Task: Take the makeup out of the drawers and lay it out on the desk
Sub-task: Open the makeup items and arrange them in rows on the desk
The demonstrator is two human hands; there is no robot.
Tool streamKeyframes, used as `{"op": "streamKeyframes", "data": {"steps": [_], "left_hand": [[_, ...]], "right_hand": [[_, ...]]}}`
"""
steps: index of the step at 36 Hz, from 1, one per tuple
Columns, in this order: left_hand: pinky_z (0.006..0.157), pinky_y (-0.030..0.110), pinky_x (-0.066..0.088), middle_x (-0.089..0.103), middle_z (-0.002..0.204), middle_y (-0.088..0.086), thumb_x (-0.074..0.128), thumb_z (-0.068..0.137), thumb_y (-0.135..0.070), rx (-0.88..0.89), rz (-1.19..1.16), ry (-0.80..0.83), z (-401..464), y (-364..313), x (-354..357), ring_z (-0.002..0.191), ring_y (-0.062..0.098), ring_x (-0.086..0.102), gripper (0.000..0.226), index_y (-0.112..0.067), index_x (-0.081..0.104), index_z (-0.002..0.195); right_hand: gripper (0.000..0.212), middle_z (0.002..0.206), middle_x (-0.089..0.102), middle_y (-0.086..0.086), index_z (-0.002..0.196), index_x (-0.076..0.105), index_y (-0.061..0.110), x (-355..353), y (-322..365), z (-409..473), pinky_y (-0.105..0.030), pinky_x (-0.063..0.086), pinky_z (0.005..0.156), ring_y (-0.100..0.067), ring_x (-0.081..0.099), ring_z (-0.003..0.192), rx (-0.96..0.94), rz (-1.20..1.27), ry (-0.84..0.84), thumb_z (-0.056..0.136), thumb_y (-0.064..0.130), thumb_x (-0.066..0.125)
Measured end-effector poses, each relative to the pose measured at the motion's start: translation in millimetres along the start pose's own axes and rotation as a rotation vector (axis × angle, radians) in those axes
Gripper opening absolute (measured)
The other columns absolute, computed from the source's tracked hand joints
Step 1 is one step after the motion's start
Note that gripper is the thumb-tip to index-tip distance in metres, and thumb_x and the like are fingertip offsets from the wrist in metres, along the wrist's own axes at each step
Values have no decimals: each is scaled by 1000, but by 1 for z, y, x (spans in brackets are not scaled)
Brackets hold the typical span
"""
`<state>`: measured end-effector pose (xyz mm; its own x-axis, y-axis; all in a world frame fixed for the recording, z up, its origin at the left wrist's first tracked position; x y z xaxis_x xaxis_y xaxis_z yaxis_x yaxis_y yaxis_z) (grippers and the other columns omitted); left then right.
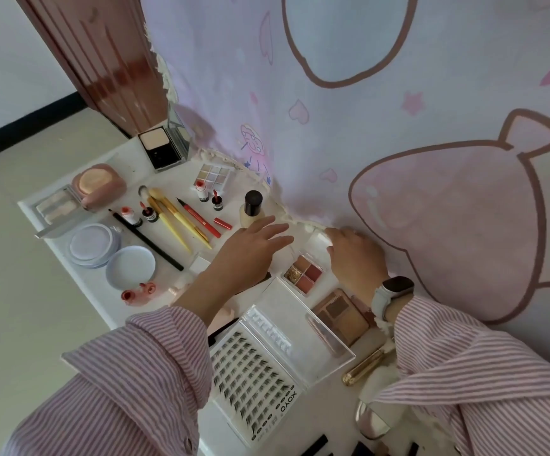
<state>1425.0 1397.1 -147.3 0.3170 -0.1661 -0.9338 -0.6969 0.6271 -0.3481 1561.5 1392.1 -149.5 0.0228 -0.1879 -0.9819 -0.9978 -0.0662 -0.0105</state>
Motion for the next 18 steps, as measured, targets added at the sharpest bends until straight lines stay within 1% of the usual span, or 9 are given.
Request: {"op": "streamKeyframes", "data": {"steps": [3,5,8,10,12,14,16,17,18], "left_hand": [[75,48,56,61,124,11,71,64,13,-6,-16,-67,-4,2,-5,119,34,53,58,-12,63,116],[71,48,57,63,119,13,73,62,14,-20,-36,-125,-7,-1,-14,114,35,57,57,-10,65,113],[71,49,56,65,114,17,68,66,15,-67,-93,-202,-15,-3,-25,105,37,61,49,-5,66,111],[73,50,55,64,113,19,62,73,13,-118,-130,-235,-23,-2,-29,103,38,61,43,-4,64,112],[75,51,55,63,115,19,54,79,4,-167,-148,-267,-34,-2,-32,103,39,60,37,-4,63,114],[79,51,53,62,117,19,48,82,-3,-221,-173,-284,-45,-2,-33,105,39,59,37,-3,62,116],[84,49,52,61,118,20,41,87,-10,-269,-199,-302,-57,-4,-33,107,38,57,38,-3,61,118],[85,47,51,61,117,19,38,88,-14,-291,-210,-316,-63,-5,-33,107,37,57,39,-3,62,117],[85,43,50,61,116,18,38,88,-16,-311,-218,-337,-68,-5,-35,107,36,58,39,-3,62,117]], "right_hand": [[34,117,54,-4,128,43,16,-9,0,-10,-25,40,62,-22,59,96,-27,-49,-54,94,16,46],[34,119,54,-4,127,44,15,-14,-1,-15,-25,44,66,-22,60,96,-31,-19,-65,94,14,46],[29,113,58,-4,121,49,15,-20,1,-20,-29,50,68,-23,61,93,-3,67,-40,94,10,43],[25,108,61,-5,113,53,12,-18,1,-22,-34,51,69,-25,61,89,20,114,14,93,7,40],[23,106,62,-9,111,55,9,-11,2,-27,-35,50,73,-27,60,89,17,116,120,93,7,39],[23,108,61,-10,114,53,8,2,3,-37,-35,49,74,-27,59,92,-7,90,232,95,13,40],[26,109,59,-9,118,49,9,15,5,-48,-33,45,70,-26,56,94,-33,63,296,96,22,41],[30,110,57,-9,120,47,10,21,5,-53,-32,43,69,-25,54,97,-46,45,321,95,26,43],[35,112,56,-9,123,44,12,27,6,-55,-32,43,72,-26,51,101,-64,18,349,94,32,45]]}}
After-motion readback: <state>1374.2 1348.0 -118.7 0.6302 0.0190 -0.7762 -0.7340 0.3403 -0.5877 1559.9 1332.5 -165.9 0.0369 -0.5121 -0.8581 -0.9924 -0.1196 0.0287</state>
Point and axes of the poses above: each hand's wrist, its own z-axis towards the middle knuckle, its own x-axis out of the palm, y = z × x, the point moved 9 cm from there along z, towards the middle knuckle
